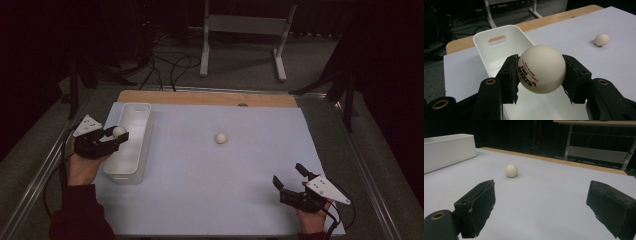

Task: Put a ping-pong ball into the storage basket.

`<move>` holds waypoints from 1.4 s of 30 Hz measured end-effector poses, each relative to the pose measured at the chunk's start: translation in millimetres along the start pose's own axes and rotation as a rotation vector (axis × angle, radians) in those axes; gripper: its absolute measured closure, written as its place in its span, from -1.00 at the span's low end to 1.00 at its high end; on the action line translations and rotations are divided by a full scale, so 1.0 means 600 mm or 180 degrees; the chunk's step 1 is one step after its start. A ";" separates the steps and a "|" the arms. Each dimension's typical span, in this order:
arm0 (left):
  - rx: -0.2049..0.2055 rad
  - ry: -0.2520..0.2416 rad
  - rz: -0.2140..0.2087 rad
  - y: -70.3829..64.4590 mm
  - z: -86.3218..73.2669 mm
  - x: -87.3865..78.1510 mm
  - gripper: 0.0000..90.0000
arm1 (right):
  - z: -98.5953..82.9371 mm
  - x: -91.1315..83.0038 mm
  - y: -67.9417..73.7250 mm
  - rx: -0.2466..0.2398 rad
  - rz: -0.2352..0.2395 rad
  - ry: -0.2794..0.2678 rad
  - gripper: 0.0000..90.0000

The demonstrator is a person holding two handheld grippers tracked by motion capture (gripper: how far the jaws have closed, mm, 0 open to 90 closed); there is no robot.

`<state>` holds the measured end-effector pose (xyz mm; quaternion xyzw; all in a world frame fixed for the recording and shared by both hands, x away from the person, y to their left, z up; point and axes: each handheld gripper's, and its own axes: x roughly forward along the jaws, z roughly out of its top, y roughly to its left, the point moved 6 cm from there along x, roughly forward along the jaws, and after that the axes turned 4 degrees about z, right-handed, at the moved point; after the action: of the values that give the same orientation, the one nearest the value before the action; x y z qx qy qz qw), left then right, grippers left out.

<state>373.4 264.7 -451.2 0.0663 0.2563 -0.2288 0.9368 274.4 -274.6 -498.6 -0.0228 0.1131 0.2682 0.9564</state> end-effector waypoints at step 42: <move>-0.0019 -0.0266 -0.0239 -0.059 0.046 0.009 -0.98 | 0.000 0.003 0.001 -0.0019 0.0028 0.0011 -0.82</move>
<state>373.4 224.8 -430.6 0.0442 0.2198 -0.2655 0.9377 275.6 -273.0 -499.0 -0.0256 0.1140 0.2726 0.9550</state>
